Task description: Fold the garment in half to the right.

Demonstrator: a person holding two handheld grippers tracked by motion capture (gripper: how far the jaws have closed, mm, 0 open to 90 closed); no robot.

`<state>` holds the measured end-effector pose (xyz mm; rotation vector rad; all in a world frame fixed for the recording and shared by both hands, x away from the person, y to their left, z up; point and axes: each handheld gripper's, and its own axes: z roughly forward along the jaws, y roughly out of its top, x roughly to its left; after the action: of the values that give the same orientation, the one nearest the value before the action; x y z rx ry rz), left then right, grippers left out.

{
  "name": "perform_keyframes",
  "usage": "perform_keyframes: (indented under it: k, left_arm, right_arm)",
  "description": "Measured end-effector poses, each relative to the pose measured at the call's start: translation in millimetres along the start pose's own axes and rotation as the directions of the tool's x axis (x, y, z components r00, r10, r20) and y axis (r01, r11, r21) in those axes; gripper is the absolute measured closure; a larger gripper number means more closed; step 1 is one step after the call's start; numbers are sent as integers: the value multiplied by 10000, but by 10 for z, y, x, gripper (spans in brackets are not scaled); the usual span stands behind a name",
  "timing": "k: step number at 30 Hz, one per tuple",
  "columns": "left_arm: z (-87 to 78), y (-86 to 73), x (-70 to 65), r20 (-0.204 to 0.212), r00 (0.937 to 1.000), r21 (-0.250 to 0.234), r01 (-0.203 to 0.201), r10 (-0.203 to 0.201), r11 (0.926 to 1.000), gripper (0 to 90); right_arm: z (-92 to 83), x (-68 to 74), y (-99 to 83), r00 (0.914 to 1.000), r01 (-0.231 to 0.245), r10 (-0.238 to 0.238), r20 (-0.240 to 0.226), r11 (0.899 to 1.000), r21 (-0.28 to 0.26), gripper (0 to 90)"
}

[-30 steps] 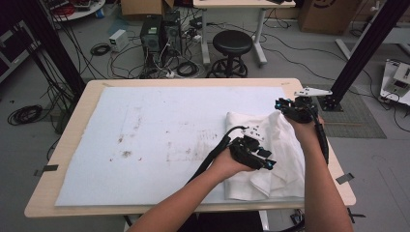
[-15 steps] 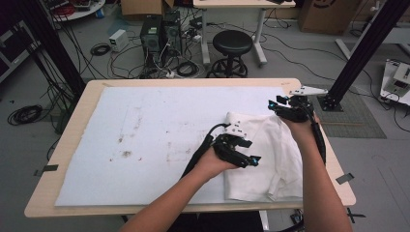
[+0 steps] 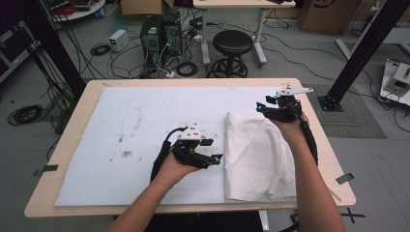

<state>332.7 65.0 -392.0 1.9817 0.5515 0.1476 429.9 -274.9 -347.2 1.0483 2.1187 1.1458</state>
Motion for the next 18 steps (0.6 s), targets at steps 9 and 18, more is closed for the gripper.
perform_keyframes:
  k: [9, 18]
  left_arm:
    - [-398, -230, 125, -683, 9977, -158, -9, -2, 9999, 327]
    - [-580, -307, 187, -813, 9967, -180, -85, 70, 9998, 327]
  right_arm:
    - [141, 117, 32, 9998, 79, -76, -171, 9998, 181, 485]
    - [166, 180, 35, 9995, 150, -143, -288, 9996, 221, 465]
